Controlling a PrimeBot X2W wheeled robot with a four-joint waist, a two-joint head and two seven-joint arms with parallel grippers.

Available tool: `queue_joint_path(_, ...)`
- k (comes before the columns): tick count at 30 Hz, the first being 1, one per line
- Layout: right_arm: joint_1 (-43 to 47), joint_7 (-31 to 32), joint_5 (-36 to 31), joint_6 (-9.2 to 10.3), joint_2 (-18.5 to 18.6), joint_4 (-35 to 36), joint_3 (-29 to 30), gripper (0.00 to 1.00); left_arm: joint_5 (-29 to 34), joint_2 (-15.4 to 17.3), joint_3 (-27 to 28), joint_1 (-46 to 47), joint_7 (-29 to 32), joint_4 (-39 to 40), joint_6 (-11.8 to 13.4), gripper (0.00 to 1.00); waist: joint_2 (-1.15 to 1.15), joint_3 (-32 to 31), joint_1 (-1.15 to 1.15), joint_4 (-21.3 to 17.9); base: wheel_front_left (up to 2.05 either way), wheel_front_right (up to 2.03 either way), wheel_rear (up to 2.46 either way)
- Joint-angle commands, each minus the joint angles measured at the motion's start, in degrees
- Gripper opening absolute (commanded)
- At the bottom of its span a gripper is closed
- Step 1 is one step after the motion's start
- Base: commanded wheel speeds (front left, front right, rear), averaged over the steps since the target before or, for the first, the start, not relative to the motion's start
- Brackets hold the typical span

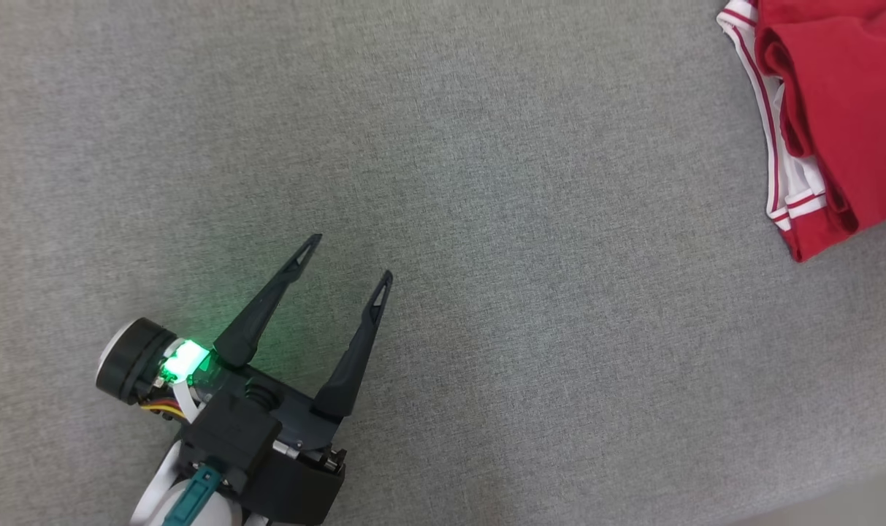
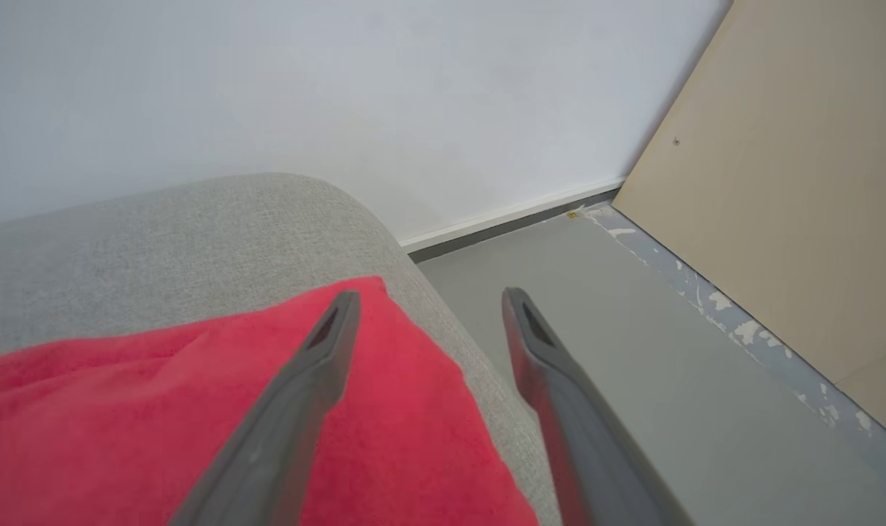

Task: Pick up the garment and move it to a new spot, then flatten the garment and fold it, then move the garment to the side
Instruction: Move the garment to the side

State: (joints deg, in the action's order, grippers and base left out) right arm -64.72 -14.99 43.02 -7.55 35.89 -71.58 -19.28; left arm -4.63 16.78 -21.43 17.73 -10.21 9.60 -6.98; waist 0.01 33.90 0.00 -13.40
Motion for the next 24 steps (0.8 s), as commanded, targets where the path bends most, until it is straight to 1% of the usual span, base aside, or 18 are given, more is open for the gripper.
queue_joint_path(1,-0.57,-0.24,-1.19,0.14,-1.17,0.37,0.75,1.0,-0.27,-0.09,0.02,0.22,-0.46,-0.17,0.47,1.0,-0.01,-0.75,0.0,0.38,0.0,0.0,0.0)
queue_joint_path(2,-0.27,-0.17,-2.34,0.14,-1.77,0.96,1.43,1.0,-0.47,-0.36,0.05,-0.04,-0.65,-0.41,0.64,1.0,-0.01,-1.2,0.0,0.54,0.0,0.0,0.0)
queue_joint_path(3,0.95,-0.18,-4.77,0.14,-2.4,3.23,2.88,1.0,-0.84,-0.94,0.14,-0.54,-1.18,-1.05,1.12,1.0,-0.01,-2.46,0.0,1.01,0.0,0.0,0.0)
queue_joint_path(7,5.2,-0.18,-8.64,0.14,-5.28,10.16,6.07,1.0,-2.07,-2.24,0.82,-1.63,-2.21,-2.76,2.68,1.0,-0.01,-5.54,0.0,2.17,0.0,0.0,0.0)
queue_joint_path(10,9.13,-0.18,-11.21,0.14,-7.87,13.98,7.42,1.0,-3.71,-3.54,1.82,-2.78,-2.9,-4.58,4.08,1.0,-0.01,-8.39,0.0,3.33,0.0,0.0,0.0)
queue_joint_path(11,10.27,-0.18,-11.83,0.14,-8.81,15.21,7.46,1.0,-4.85,-4.25,2.36,-3.22,-3.01,-5.2,4.52,1.0,-0.01,-9.27,0.0,3.73,0.0,0.0,0.0)
queue_joint_path(12,11.35,-0.19,-12.43,0.14,-9.47,16.41,7.74,1.0,-7.41,-5.91,3.29,-3.93,-3.23,-5.95,4.69,1.0,-0.01,-10.24,0.0,4.19,0.0,0.0,0.0)
queue_joint_path(13,12.56,-0.18,-13.23,0.14,-10.16,17.55,7.83,1.0,-9.04,-6.59,4.19,-4.3,-3.44,-6.65,4.83,1.0,-0.01,-11.17,0.0,4.62,0.0,0.0,0.0)
queue_joint_path(15,15.16,-0.18,-14.26,0.14,-11.96,19.76,7.56,1.0,-10.77,-6.84,5.58,-4.93,-3.71,-7.92,5.24,1.0,-0.01,-13.09,0.0,5.48,0.0,0.0,0.0)
queue_joint_path(17,17.49,-0.18,-15.36,0.14,-13.78,21.86,6.89,1.0,-11.33,-7.43,6.44,-5.54,-4.05,-9.01,5.89,1.0,-0.01,-14.78,0.0,6.37,0.0,0.0,0.0)
queue_joint_path(24,25.67,-0.19,-19.34,0.14,-18.51,28.64,7.45,1.0,-13.31,-9.23,9.15,-7.97,-4.72,-12.64,8.06,1.0,-0.01,-20.3,0.0,9.25,0.0,0.0,0.0)
